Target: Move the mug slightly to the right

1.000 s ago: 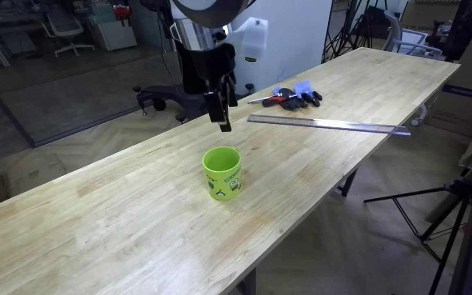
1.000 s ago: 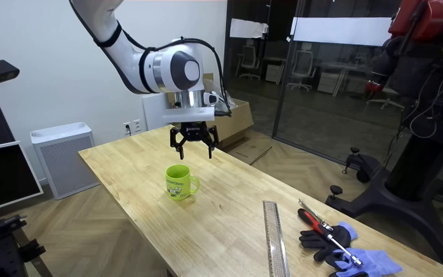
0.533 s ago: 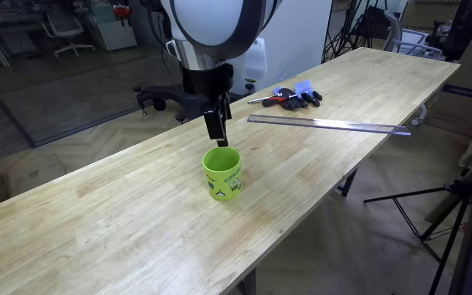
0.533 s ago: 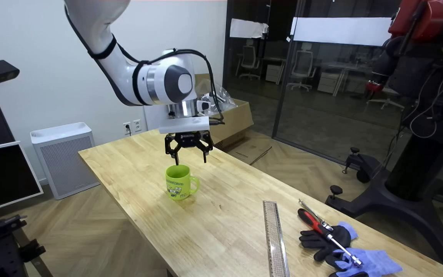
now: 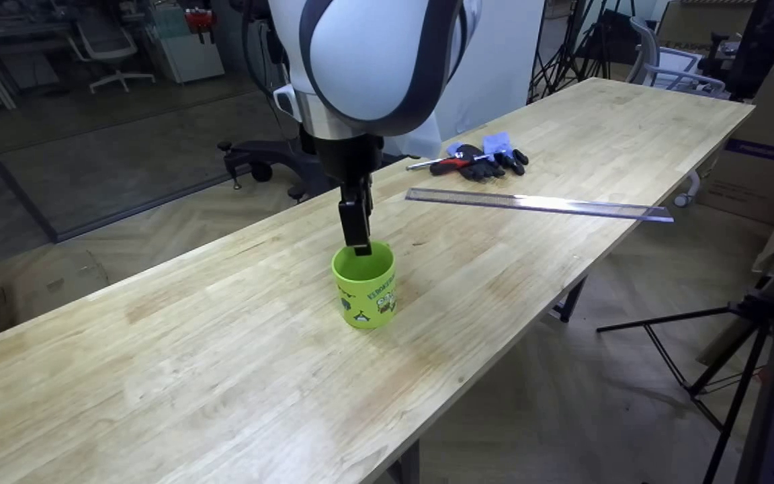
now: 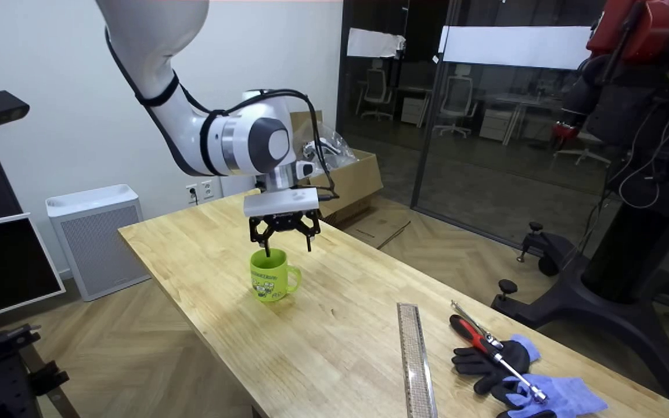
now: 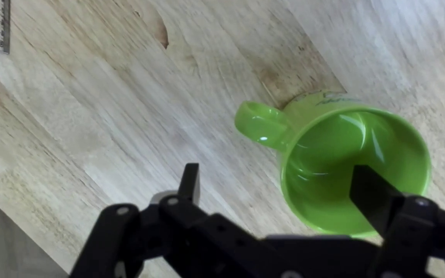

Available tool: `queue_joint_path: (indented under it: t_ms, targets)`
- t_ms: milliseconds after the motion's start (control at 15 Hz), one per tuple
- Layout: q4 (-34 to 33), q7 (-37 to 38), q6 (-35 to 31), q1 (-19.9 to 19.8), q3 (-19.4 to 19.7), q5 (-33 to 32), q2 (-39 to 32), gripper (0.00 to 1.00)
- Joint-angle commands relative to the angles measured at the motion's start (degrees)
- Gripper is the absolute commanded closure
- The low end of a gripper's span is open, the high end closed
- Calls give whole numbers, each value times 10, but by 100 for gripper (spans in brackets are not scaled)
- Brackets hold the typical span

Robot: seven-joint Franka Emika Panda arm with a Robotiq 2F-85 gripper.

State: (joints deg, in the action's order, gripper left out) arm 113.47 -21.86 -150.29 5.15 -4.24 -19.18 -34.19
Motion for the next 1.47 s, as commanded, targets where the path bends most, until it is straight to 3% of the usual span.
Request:
queue_joint_path:
  t_ms: [0, 67, 133, 267, 867, 1000, 1267, 1333, 1400]
  targets:
    - [1, -29, -22, -16, -10, 1, -13, 0]
    - [-2, -36, -22, -18, -11, 1, -19, 0]
    - [-3, -42, -24, -20, -12, 1, -23, 25]
    - [-8, -57, -25, -25, -15, 0, -33, 33]
    - [-38, -101, -5, -18, -16, -18, -55, 96]
    - [-43, -112, 0, -13, -17, -24, -57, 100]
    - [-32, -121, -4, -13, -24, -19, -50, 98]
    - [-33, -123, -3, -13, -24, -19, -50, 90]
    - [-32, -123, -3, -13, -24, -19, -50, 90]
